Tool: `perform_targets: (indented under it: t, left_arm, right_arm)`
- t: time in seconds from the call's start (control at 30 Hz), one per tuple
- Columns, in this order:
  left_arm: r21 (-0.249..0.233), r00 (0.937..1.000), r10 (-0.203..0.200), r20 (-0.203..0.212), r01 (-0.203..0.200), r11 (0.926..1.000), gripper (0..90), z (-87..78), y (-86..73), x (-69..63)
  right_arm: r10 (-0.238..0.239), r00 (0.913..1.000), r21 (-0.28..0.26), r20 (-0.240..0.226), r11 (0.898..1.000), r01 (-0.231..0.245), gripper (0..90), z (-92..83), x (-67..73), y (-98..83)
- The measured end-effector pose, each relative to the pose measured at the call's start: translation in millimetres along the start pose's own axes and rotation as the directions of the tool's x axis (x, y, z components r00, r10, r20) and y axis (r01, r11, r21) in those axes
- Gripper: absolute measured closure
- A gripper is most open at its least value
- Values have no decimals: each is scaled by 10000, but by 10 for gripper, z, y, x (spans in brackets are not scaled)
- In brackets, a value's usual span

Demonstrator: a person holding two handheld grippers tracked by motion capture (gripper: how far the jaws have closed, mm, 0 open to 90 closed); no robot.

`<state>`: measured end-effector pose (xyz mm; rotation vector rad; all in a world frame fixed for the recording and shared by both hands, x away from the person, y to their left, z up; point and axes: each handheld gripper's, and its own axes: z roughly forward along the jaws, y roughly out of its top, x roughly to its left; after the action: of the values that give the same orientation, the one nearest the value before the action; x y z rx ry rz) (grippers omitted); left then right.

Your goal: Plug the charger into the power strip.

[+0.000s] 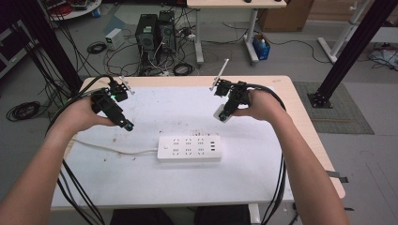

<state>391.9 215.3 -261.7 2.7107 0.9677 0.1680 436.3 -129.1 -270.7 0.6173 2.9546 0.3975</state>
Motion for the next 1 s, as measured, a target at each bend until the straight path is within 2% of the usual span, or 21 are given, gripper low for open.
perform_targets:
  t: [0.03,0.1,0.17,0.27,0.33,0.47,0.6,0.67,0.7,0.73,0.77,0.8,0.83,0.93,0.97,1.0]
  left_arm:
    - [0,10000,0,0,0,10000,242,0,0,0]
    - [-16,10000,-9,50,9,10000,243,5,-12,-3]
    - [-51,10000,18,74,-18,10000,242,6,-19,-6]
    - [-29,10000,18,80,-18,10000,242,4,-31,-9]
    - [-44,9999,78,116,-77,10000,242,-5,-37,-15]
    - [-87,9998,102,143,-101,9999,243,-17,-48,-30]
    - [-153,9998,145,155,-142,9998,242,-22,-56,-47]
    - [-82,9996,235,169,-234,9997,242,-21,-63,-47]
    - [-54,9996,234,183,-233,9997,242,-19,-66,-48]
    - [-54,9996,234,183,-233,9997,242,-19,-66,-48]
    - [-67,9996,227,195,-226,9997,242,-18,-74,-53]
    - [-66,9996,232,183,-230,9997,243,-18,-77,-53]
    - [-8,9994,294,169,-294,9996,242,-21,-79,-49]
    - [9,9994,314,145,-314,9995,242,-25,-95,-52]
    - [26,9993,320,172,-321,9995,242,-27,-99,-52]
    - [4,9993,323,165,-323,9995,243,-28,-103,-51]
  right_arm:
    - [0,10000,0,0,10000,0,624,0,0,0]
    - [-560,9983,395,-136,9976,565,624,82,68,101]
    - [-943,9953,500,-213,9942,952,624,139,105,160]
    - [-1311,9904,785,-433,9878,1342,624,238,171,247]
    - [-1760,9828,1027,-564,9781,1811,624,308,213,301]
    - [-2327,9693,1354,-799,9608,2418,624,451,330,388]
    - [-2710,9585,1817,-886,9417,2831,624,597,394,441]
    - [-3003,9491,1902,-950,9304,3134,624,656,419,460]
    - [-3119,9449,1907,-989,9261,3256,624,683,436,471]
    - [-3119,9449,1907,-989,9261,3256,624,683,436,471]
    - [-3344,9363,1956,-1075,9162,3497,624,743,487,509]
    - [-3343,9358,1981,-1121,9153,3507,624,760,497,519]
    - [-3457,9312,1992,-1159,9103,3628,624,779,501,528]
    - [-3571,9250,2176,-1298,8999,3780,624,849,516,545]
    - [-3546,9270,2302,-1224,8984,3741,624,870,526,544]
    - [-3631,9237,2315,-1227,8946,3824,624,887,520,544]
